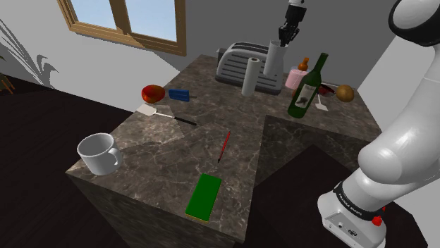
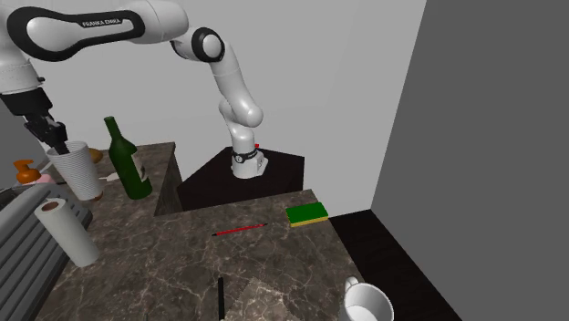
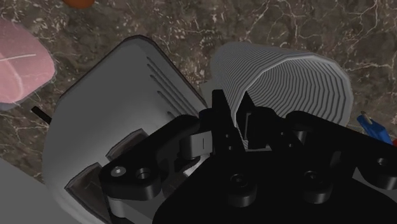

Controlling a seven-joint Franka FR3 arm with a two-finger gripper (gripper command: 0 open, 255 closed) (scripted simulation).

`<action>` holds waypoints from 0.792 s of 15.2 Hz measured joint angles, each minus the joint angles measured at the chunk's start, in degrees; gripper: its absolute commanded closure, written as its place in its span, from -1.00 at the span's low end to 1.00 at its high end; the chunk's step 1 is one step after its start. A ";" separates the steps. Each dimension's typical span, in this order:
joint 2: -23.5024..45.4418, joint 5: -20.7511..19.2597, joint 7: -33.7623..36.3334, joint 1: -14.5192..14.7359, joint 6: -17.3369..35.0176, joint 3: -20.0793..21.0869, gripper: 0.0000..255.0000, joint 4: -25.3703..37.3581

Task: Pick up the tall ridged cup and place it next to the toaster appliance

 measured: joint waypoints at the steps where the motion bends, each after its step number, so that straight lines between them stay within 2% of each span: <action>1: -0.19 0.01 0.00 0.03 0.83 0.02 1.00 -1.03; 12: -0.49 0.11 -0.59 0.06 9.51 0.01 1.00 -10.03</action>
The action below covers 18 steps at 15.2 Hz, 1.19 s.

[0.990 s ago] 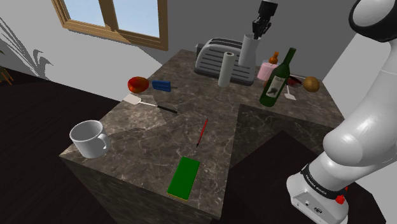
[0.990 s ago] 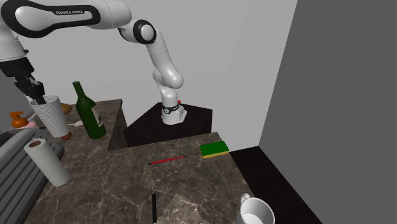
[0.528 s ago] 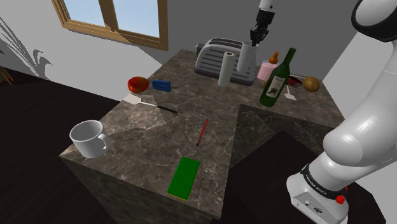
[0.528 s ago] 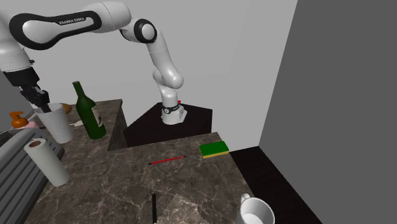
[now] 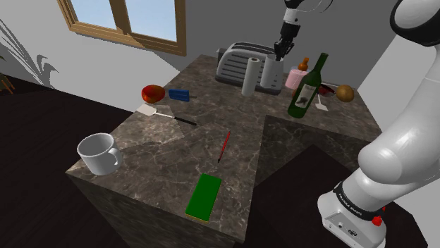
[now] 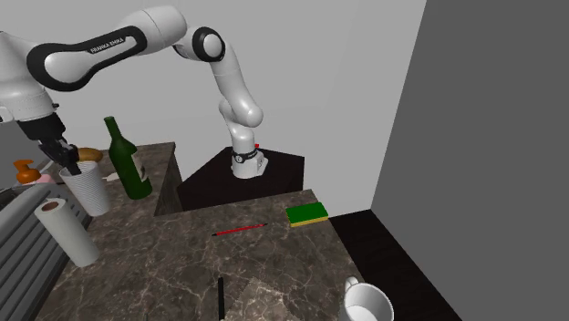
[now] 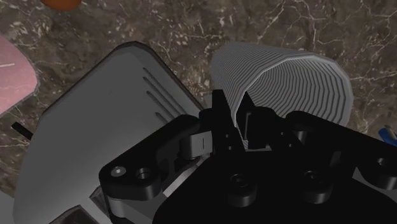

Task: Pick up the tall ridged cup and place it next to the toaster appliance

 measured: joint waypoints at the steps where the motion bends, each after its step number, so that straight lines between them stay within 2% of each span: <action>1: 0.08 0.01 -0.11 -0.03 0.76 -0.02 1.00 -0.69; 18: 2.66 0.19 -0.76 0.10 11.93 0.05 1.00 -9.28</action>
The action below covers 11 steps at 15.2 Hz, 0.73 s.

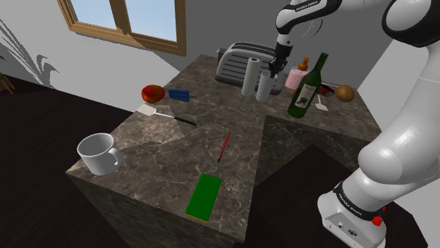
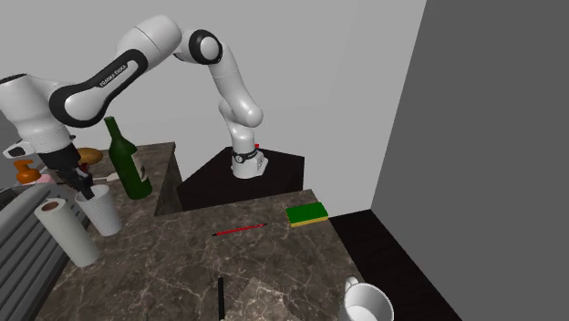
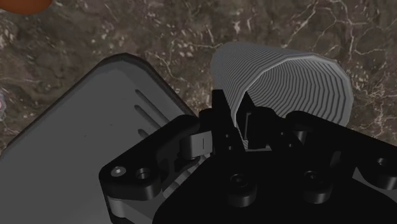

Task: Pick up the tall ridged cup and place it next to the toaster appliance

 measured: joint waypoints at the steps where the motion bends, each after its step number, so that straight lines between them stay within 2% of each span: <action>1: 0.04 0.00 -0.02 -0.01 0.09 -0.01 1.00 -0.04; 5: 0.04 0.01 -0.04 -0.01 0.19 -0.01 1.00 -0.13; 6: 0.04 0.01 -0.04 -0.01 0.19 -0.01 -1.00 -0.13; 11: 0.03 0.01 -0.04 -0.01 0.19 -0.01 -1.00 -0.13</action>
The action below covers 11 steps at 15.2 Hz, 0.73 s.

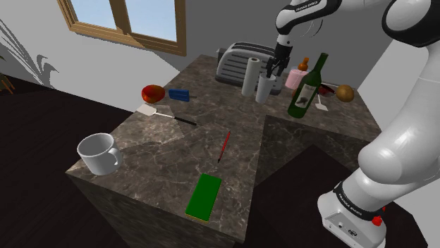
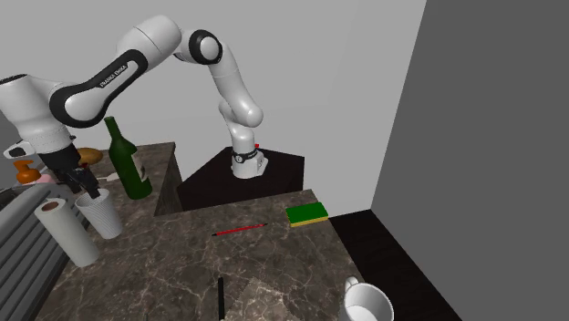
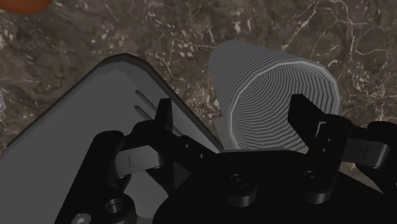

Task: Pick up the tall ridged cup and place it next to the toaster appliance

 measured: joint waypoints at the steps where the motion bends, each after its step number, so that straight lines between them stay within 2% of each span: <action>1: 0.00 0.00 0.00 0.00 0.00 0.00 -1.00 0.00; 6: -1.33 -0.11 0.12 -0.22 -5.94 -0.13 -1.00 4.68; 11: -1.47 -0.12 0.10 -0.27 -6.78 -0.15 -1.00 5.31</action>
